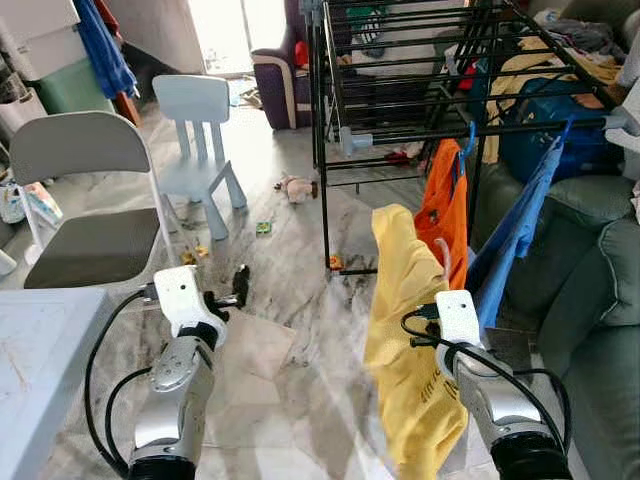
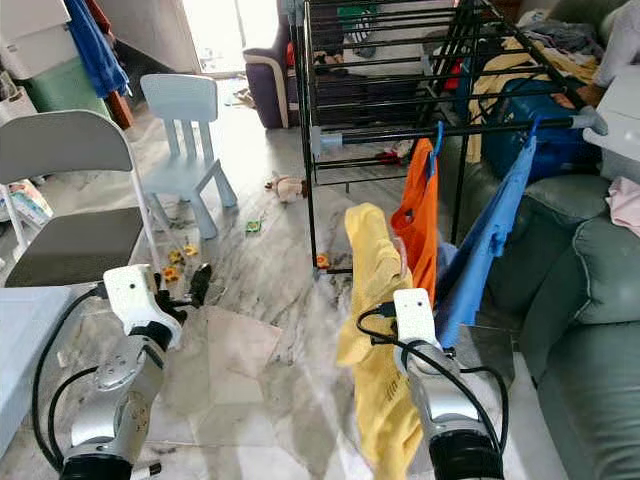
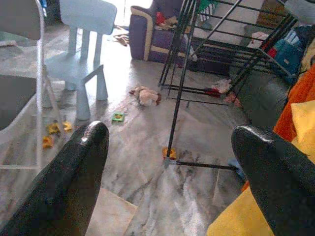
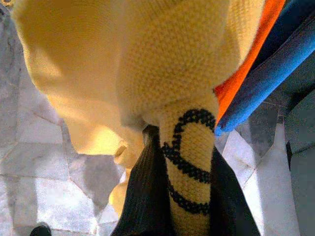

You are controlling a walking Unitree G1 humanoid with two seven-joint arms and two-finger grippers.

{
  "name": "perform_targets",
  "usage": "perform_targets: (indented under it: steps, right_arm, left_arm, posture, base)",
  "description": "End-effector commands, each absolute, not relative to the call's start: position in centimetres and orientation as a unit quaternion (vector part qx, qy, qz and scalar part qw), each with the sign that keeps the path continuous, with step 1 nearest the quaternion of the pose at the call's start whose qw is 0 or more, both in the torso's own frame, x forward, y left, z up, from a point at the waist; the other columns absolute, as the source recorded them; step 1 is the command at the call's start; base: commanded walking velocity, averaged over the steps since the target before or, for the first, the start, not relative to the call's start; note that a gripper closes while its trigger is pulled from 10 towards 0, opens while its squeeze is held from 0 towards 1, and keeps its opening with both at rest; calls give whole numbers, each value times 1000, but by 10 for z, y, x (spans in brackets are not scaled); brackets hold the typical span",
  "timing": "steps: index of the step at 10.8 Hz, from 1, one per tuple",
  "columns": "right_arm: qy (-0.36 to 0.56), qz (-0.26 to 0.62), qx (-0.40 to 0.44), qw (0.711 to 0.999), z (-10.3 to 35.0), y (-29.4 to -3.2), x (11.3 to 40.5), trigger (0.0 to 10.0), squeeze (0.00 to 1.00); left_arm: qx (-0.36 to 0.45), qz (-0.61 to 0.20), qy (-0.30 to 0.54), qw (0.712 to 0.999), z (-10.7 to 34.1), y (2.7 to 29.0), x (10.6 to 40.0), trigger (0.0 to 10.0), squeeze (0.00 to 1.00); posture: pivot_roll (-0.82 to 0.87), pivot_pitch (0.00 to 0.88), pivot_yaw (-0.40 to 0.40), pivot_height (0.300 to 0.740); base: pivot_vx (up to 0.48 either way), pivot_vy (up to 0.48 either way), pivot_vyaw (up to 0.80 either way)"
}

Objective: Hang hanger

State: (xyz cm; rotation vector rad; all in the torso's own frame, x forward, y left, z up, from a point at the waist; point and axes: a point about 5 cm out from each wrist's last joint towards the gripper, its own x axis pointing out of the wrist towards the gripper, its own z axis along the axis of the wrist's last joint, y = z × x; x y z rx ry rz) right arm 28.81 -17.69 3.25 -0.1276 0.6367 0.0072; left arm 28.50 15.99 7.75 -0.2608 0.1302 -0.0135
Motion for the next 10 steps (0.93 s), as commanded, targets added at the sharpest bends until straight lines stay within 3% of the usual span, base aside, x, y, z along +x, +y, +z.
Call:
perform_targets:
  steps: [1, 3, 8, 10]
  right_arm:
    - [273, 8, -60, 960, 51, -173, 299, 10000, 0]
    - [265, 12, -72, 962, 53, -174, 302, 10000, 0]
    - [261, 14, -73, 962, 55, -173, 304, 10000, 0]
    - [263, 14, -72, 962, 54, -173, 303, 10000, 0]
  left_arm:
    - [-134, -17, 57, 989, 82, 159, 286, 10000, 0]
    - [-140, -24, 52, 988, 84, 157, 286, 10000, 0]
    - [-148, -38, 47, 987, 85, 153, 287, 10000, 0]
    - [-151, -42, 46, 987, 86, 152, 287, 10000, 0]
  posture:
    - [-148, 0, 75, 740]
    - [-148, 0, 74, 740]
    - [-152, 0, 80, 740]
    - [-152, 0, 81, 740]
  base:
    - [0, 0, 0]
    - [144, 0, 0]
    - [365, 0, 0]
    - [411, 249, 0]
